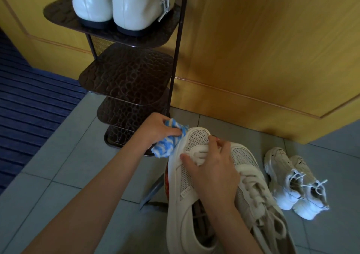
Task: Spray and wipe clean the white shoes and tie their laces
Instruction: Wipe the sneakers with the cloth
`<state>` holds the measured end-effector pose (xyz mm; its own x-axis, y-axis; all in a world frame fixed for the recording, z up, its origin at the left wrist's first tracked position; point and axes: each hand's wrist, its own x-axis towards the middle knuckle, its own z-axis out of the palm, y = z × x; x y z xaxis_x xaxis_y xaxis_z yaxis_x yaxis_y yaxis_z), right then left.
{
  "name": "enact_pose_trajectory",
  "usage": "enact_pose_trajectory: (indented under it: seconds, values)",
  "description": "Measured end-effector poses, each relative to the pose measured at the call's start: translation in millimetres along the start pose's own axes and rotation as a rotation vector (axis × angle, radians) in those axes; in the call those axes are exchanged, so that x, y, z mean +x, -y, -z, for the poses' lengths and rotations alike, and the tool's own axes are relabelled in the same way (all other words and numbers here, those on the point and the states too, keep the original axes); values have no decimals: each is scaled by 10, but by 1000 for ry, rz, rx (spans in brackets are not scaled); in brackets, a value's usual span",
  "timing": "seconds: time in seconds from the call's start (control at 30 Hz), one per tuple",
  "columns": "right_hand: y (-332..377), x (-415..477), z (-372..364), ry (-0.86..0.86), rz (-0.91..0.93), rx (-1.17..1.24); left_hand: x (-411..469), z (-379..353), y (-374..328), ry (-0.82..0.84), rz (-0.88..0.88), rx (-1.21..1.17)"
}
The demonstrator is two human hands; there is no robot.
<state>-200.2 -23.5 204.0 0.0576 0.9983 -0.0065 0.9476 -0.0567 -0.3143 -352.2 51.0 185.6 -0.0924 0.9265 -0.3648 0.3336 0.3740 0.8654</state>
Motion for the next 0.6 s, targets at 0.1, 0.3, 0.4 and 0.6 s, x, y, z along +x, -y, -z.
enact_pose_trajectory:
  seconds: [0.1,0.3,0.4,0.6]
  values:
    - [0,-2,-10,-8,7,-3,134,-25,-118,23,-16,43]
    - [-13,-2,9,6,12,31,207,-14,-219,99,24,109]
    - [3,0,18,9,15,28,72,31,-80,87,32,55]
    - [-7,-12,2,-11,13,40,-128,5,113,16,41,-39]
